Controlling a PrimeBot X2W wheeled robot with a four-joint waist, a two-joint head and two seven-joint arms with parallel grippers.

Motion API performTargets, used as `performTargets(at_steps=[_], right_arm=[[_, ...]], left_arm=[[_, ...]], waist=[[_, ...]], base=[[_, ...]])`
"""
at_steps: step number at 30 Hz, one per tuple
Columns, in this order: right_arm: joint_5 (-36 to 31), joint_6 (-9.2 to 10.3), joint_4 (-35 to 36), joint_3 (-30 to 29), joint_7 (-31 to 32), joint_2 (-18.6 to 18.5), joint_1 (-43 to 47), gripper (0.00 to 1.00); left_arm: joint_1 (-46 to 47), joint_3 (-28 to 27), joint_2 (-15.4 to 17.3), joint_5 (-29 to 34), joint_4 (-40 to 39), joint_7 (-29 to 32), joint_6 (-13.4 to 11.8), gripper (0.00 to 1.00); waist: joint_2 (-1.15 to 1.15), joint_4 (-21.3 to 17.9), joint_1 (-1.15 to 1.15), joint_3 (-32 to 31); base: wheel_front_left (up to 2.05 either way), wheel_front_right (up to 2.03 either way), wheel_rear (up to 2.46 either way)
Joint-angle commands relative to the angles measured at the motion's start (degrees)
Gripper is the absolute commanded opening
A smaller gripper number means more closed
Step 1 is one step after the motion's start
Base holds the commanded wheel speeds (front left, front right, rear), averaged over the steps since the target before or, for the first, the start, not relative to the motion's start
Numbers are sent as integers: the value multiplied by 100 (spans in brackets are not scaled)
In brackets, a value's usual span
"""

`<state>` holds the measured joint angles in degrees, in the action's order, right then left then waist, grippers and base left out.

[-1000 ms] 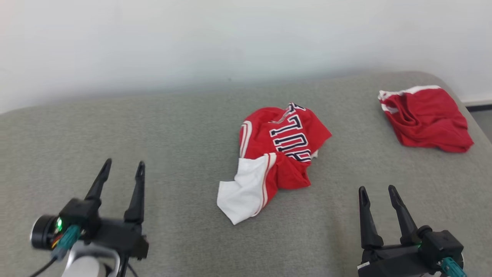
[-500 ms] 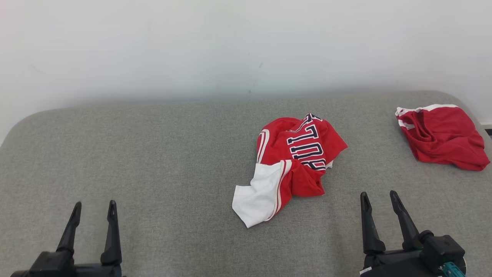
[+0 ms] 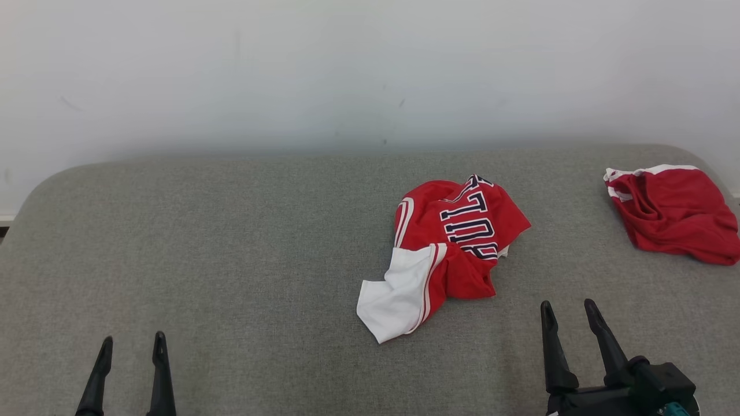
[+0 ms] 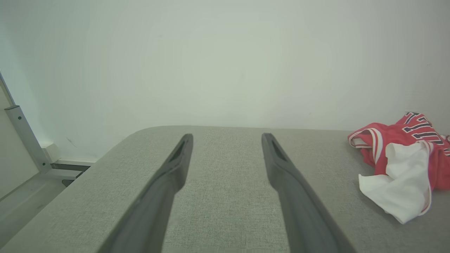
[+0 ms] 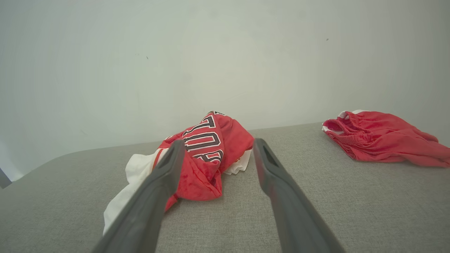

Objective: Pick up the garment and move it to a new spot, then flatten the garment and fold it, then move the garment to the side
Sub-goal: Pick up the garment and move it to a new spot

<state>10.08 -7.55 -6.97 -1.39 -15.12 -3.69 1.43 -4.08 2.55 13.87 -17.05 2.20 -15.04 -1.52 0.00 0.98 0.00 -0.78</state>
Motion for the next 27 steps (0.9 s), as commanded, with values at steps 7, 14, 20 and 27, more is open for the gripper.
performTargets(at_steps=[7, 14, 20, 27], right_arm=[[40, 16, -94, 58, 1, 14, 73, 100], [56, 16, -130, 64, 1, 28, 114, 100], [57, 16, -161, 99, 1, 37, 89, 100], [66, 16, -192, 107, 1, 43, 69, 100]], left_arm=[[-222, -250, -224, 267, -28, -18, 152, 100], [-328, -511, -456, 501, -44, -18, 341, 100], [-347, -701, -588, 609, -37, -18, 486, 100], [-338, -808, -677, 715, 7, -18, 597, 100]], waist=[[0, 22, 0, -16], [0, 42, 0, -20], [0, 40, 0, -5], [0, 29, 0, 3]], base=[[0, 0, 0], [0, 0, 0], [0, 0, 0], [0, 0, 0]])
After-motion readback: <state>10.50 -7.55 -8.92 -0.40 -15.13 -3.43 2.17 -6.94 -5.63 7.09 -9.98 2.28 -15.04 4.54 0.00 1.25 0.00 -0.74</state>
